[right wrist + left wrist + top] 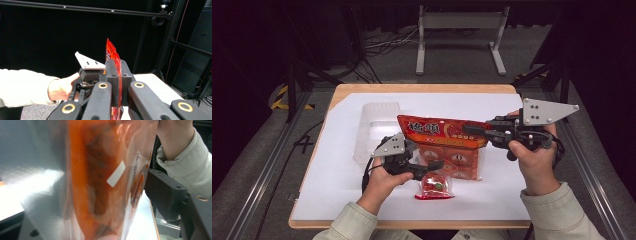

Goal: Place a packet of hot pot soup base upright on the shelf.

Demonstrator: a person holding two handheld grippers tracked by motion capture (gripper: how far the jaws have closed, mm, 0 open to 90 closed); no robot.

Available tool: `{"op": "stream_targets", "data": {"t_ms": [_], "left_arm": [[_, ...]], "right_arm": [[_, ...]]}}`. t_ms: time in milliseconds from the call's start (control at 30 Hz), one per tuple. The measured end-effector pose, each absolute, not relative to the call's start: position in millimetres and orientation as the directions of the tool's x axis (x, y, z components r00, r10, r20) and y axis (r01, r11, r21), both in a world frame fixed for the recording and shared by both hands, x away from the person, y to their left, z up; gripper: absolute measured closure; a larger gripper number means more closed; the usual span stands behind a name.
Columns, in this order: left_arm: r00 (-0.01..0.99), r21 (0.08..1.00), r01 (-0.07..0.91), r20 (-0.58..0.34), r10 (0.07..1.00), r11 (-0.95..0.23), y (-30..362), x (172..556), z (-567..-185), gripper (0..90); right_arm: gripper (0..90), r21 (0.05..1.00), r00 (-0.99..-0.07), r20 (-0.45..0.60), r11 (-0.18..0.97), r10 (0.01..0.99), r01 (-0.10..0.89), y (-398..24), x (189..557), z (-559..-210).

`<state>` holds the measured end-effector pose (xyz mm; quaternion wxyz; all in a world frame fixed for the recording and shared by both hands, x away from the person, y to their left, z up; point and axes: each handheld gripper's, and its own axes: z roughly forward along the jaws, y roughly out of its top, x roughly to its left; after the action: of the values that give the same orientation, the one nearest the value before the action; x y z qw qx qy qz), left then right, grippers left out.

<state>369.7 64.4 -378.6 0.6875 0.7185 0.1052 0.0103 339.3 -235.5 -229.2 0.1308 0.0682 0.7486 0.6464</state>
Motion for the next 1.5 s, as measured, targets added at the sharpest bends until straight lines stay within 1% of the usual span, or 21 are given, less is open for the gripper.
{"op": "stream_targets", "data": {"t_ms": [100,133,200,233,333,400,500,633,800,1000,1100,1233,1333,1433,1500], "left_arm": [[0.980,0.989,0.144,-0.138,0.146,-0.034,65,369,-379,40.3],[0.981,0.989,0.147,-0.142,0.135,-0.031,65,368,-379,44.6],[0.981,0.987,0.159,-0.155,0.112,-0.026,65,367,-378,50.5],[0.982,0.986,0.163,-0.160,0.103,-0.024,65,366,-378,55.2],[0.986,0.989,0.146,-0.144,0.081,-0.029,65,364,-379,60.2],[0.987,0.987,0.157,-0.155,0.048,-0.030,65,364,-379,64.3],[0.990,0.989,0.140,-0.139,0.037,-0.039,66,361,-378,69.3],[0.991,0.990,0.129,-0.126,0.041,-0.054,67,360,-376,70.1],[0.991,0.989,0.128,-0.126,0.044,-0.066,70,359,-375,70.3],[0.990,0.990,0.104,-0.094,0.105,-0.092,72,357,-372,70.4],[0.988,0.987,0.117,-0.105,0.113,-0.107,74,356,-370,70.5],[0.987,0.987,0.097,-0.080,0.136,-0.124,74,353,-365,70.6],[0.985,0.987,0.089,-0.067,0.158,-0.137,74,351,-362,70.7],[0.984,0.984,0.092,-0.066,0.162,-0.153,73,352,-360,70.7],[0.984,0.983,0.089,-0.062,0.168,-0.162,73,353,-360,70.7]], "right_arm": [[90.0,0.986,-0.957,-0.106,0.153,0.269,-0.066,-235,339,-230],[90.0,0.986,-0.957,-0.107,0.151,0.269,-0.067,-235,339,-230],[90.0,0.987,-0.958,-0.104,0.144,0.269,-0.067,-236,339,-230],[90.0,0.988,-0.958,-0.101,0.140,0.270,-0.065,-237,339,-230],[90.0,0.990,-0.956,-0.094,0.131,0.276,-0.059,-239,339,-230],[90.0,0.990,-0.956,-0.094,0.130,0.279,-0.060,-240,339,-230],[90.0,0.990,-0.955,-0.094,0.129,0.281,-0.059,-241,338,-231],[90.0,0.990,-0.955,-0.088,0.128,0.283,-0.053,-242,339,-231],[90.0,0.987,-0.950,-0.111,0.145,0.290,-0.071,-240,337,-232],[90.0,0.985,-0.944,-0.111,0.162,0.311,-0.063,-240,338,-233],[90.0,0.984,-0.941,-0.110,0.168,0.319,-0.058,-240,338,-234],[89.0,0.987,-0.943,-0.090,0.156,0.322,-0.040,-242,340,-235],[82.9,0.988,-0.937,-0.081,0.153,0.338,-0.030,-244,339,-235],[72.9,0.990,-0.930,-0.067,0.143,0.363,-0.016,-248,340,-237],[64.4,0.992,-0.921,-0.057,0.129,0.386,-0.007,-252,338,-238]]}}
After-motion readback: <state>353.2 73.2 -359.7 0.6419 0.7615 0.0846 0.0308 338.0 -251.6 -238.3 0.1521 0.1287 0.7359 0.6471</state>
